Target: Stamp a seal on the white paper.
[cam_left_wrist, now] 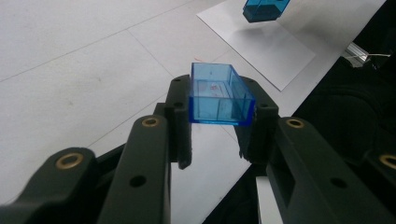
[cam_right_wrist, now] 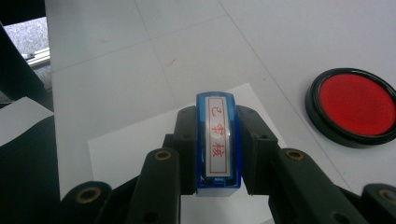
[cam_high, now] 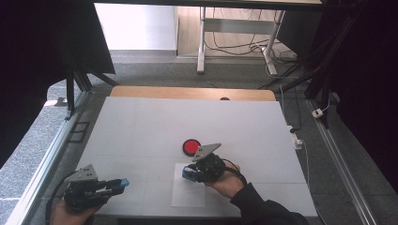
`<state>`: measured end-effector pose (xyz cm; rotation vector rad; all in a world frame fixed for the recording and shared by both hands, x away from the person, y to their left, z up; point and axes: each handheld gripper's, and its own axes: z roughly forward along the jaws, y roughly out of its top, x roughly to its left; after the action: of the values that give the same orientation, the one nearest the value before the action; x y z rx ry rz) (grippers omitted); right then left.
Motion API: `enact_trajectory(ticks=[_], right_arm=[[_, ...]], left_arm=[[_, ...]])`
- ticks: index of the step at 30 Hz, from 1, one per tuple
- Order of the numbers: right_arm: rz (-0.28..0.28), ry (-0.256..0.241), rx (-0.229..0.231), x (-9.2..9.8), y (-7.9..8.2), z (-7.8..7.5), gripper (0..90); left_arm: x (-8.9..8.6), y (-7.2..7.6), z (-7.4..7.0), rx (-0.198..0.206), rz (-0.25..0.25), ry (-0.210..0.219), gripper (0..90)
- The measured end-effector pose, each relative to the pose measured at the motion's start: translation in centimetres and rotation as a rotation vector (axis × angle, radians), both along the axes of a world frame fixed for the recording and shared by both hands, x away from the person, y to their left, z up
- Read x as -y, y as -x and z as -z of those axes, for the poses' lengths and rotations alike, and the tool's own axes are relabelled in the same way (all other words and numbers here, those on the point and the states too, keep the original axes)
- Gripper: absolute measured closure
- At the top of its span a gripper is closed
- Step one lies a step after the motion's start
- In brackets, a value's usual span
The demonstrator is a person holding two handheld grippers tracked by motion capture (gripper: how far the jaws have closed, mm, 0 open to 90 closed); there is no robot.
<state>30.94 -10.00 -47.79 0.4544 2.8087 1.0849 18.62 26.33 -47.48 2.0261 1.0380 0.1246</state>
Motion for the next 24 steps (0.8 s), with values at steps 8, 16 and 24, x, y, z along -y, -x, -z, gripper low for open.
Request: enact_trajectory(ticks=[8,16,24], right_arm=[[0.002,0.020,-0.010,-0.2,0.0,0.8,71.2],[0.004,0.033,-0.028,-0.3,-0.1,1.3,71.2],[0.037,-0.003,-0.099,0.1,-0.8,1.6,71.3]], left_arm=[[0.0,0.0,0.0,0.001,0.002,0.000,68.2],[0.0,0.0,0.0,0.000,0.002,-0.001,68.2],[0.0,0.0,0.0,-0.001,0.000,-0.001,68.2]])
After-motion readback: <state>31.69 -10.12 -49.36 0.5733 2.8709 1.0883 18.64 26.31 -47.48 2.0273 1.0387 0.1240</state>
